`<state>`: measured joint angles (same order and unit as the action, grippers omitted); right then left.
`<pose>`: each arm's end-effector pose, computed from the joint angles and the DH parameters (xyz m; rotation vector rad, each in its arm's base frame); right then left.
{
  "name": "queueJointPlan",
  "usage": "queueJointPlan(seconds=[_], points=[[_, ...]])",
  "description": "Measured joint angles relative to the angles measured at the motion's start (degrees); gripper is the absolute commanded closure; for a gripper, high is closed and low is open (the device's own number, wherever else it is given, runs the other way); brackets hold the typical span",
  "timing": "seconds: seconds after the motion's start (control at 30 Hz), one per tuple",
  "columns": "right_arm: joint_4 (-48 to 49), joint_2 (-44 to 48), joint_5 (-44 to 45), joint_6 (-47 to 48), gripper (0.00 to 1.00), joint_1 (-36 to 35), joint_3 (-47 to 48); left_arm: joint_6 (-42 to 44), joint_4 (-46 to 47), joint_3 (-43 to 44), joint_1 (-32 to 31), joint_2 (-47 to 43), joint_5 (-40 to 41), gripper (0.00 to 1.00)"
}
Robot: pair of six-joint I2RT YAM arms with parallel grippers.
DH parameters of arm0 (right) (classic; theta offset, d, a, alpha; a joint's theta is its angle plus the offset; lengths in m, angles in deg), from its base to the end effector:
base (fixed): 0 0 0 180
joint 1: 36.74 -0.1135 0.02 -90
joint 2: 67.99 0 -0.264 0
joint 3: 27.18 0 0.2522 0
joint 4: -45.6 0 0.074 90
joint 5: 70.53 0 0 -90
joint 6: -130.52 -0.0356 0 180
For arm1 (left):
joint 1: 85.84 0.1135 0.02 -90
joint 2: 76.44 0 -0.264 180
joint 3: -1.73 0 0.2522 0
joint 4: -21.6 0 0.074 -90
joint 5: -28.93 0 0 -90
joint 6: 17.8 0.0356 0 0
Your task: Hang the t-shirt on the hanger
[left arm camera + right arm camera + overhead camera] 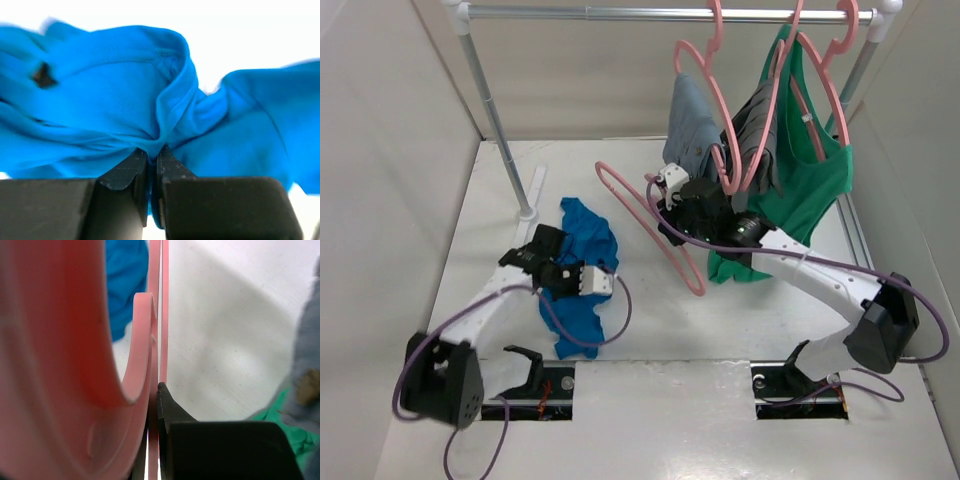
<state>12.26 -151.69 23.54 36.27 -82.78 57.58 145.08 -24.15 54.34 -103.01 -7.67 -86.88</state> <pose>0.2349 0.2399 0.3221 -0.7323 2.0370 0.4372 0.2023 -0.0787 0.1958 1.8677 1.6637 -0.2140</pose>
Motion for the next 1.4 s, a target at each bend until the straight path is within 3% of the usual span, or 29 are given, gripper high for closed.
queueJointPlan(seconds=[0.03, 0.1, 0.13, 0.2, 0.27, 0.4, 0.43, 0.5, 0.6, 0.73, 1.1, 1.4], points=[[0.13, 0.9, 0.02, 0.07, 1.0, 0.0, -0.46, 3.34, -3.89, 0.0, -0.26, -3.5, -1.84, 1.0], [0.11, 2.97, 0.02, 0.44, 1.0, 0.0, -1.7, 8.31, -9.77, 0.13, -0.83, -10.19, -4.7, 0.51], [0.17, 4.0, 0.02, 0.59, 1.0, 0.0, -2.47, 9.97, -12.46, 0.22, -1.2, -13.86, -6.29, 0.35], [-0.04, 5.84, 0.0, 0.85, 1.0, 0.0, -3.85, 11.02, -15.87, 0.37, -1.6, -19.67, -9.03, 0.21], [0.0, 6.78, -0.02, 1.03, 1.0, 0.0, -4.76, 8.24, -16.22, 0.42, -1.62, -23.37, -11.32, 0.21], [-0.42, 7.76, -0.22, 1.4, 1.0, 0.0, -6.6, -11.45, -3.5, 0.24, -1.73, -26.69, -11.8, 0.26], [-0.66, 8.04, -0.28, 1.49, 1.0, 0.0, -7.06, -15.87, 0.7, 0.24, -1.73, -26.05, -11.5, 0.3], [-1.11, 8.59, -0.46, 1.49, 1.0, 0.0, -8.0, -24.68, 9.14, 0.33, -1.81, -22.49, -9.99, 0.48], [-1.53, 9.49, -0.63, 1.46, 1.0, 0.0, -8.96, -33.48, 15.02, 4.52, -2.97, -11.21, -6.27, 0.68], [-1.66, 10.62, -0.02, 1.42, 1.0, 0.0, -9.16, -35.45, 20.55, 7.5, -4.11, 2.01, -2.51, 0.58], [-1.9, 12.85, 1.55, -0.07, 1.0, 0.0, -11.15, -32.59, 26.73, 5.25, -7.45, 9.88, 8.17, 0.53], [-1.99, 12.85, 2.14, -0.48, 1.0, 0.0, -11.28, -30.23, 29.2, 4.96, -7.5, 16.59, 10.88, 0.53]])
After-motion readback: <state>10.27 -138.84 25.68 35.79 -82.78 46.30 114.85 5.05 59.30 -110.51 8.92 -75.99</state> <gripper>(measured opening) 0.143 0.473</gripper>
